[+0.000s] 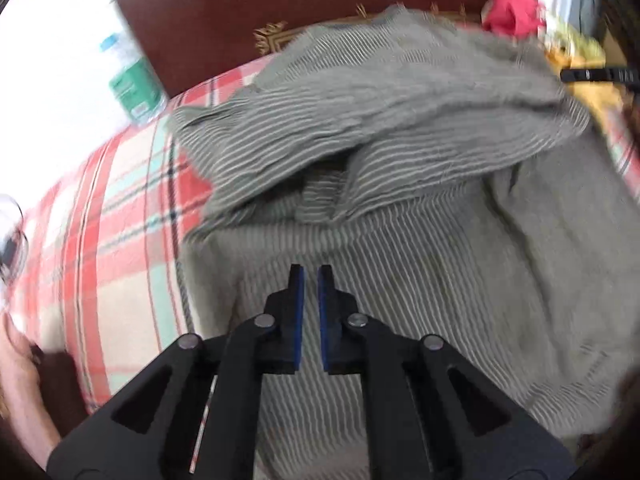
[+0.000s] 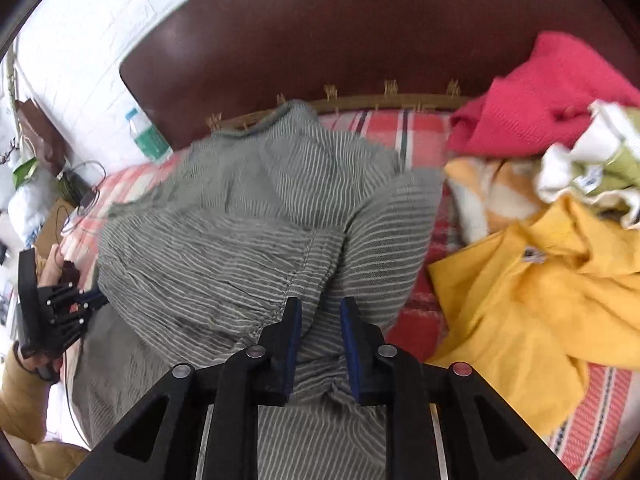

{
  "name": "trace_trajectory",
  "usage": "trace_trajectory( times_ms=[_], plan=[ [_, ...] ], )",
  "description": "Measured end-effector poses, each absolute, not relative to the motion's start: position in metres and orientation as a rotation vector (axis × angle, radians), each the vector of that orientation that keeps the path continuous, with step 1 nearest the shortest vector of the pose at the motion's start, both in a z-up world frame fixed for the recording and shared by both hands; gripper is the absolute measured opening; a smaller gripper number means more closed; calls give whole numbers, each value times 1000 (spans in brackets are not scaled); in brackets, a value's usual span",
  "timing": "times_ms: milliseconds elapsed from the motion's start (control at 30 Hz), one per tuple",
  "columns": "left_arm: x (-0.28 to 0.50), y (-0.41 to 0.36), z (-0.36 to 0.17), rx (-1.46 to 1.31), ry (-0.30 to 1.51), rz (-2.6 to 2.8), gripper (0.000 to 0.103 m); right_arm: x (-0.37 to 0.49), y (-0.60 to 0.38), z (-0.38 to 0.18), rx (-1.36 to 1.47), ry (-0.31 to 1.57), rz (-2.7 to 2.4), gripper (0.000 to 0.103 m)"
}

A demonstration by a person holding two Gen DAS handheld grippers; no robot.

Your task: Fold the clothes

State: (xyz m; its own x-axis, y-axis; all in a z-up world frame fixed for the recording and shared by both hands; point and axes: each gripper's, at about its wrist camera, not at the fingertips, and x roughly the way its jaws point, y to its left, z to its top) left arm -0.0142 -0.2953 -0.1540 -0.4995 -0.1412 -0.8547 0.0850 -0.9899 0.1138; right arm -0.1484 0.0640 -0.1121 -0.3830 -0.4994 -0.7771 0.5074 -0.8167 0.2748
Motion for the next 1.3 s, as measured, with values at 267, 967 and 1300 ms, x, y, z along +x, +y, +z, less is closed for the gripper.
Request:
trace_trajectory(
  times_ms=[267,967,1300],
  plan=[
    [43,-318,-137,1439,167,-2609,39,-122,25,-138,1274,224,-2083,37],
    [172,-304,-177,1525,691,-2627,79,90,168,-122,1219,-106,-2125,81],
    [185,-302,-152,1471,950,-2652,8,110,213,-146,1299,-194,-2207,82]
  ],
)
